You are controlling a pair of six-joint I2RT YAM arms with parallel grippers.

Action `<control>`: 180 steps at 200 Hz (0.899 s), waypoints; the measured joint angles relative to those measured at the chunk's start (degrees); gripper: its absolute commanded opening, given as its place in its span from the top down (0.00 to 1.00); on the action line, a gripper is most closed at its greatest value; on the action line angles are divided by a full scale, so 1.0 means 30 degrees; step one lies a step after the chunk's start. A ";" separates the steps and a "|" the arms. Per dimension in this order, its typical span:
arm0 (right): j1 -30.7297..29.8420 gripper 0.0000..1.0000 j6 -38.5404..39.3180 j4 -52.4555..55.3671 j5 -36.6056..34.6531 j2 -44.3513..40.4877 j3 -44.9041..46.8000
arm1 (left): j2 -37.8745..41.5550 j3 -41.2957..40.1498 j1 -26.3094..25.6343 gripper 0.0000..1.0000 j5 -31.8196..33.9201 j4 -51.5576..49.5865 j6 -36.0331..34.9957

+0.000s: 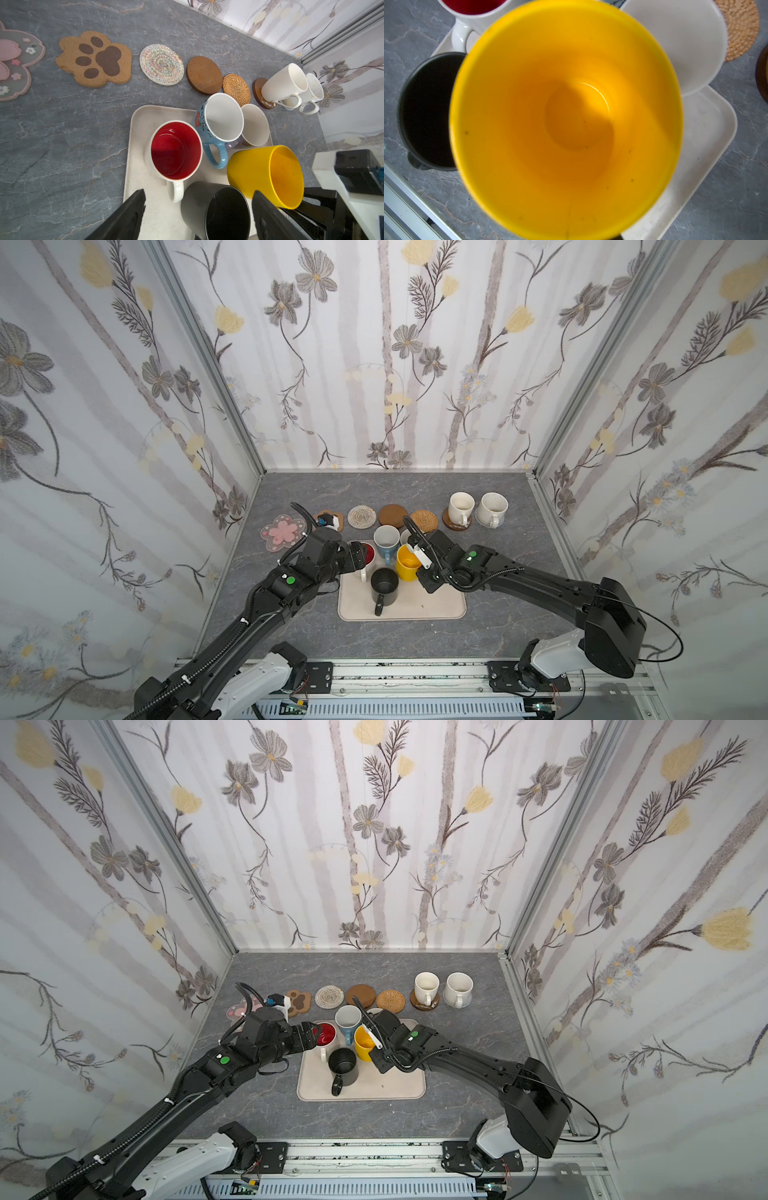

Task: Place cups on coasters
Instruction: Pick up the cup from the tray, then place the cup on the coaster.

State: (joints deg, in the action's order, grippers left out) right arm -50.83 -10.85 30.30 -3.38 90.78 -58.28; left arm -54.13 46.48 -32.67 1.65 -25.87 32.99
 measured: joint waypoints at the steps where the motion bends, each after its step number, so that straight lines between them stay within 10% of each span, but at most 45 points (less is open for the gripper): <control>1: 0.0000 1.00 -0.0015 0.0015 0.0000 -0.0051 0.0007 | -0.0022 0.0036 0.0000 0.17 0.0000 0.0000 -0.0007; 180: 0.5005 1.00 -0.1566 0.1093 -0.0277 -0.0197 -0.4320 | -0.5625 0.5013 0.1129 0.15 -0.0648 0.0117 -0.1996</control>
State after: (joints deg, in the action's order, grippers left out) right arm -35.81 -15.55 33.58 -4.21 90.19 -71.24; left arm -71.00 61.52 -29.28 -0.30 -25.52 27.00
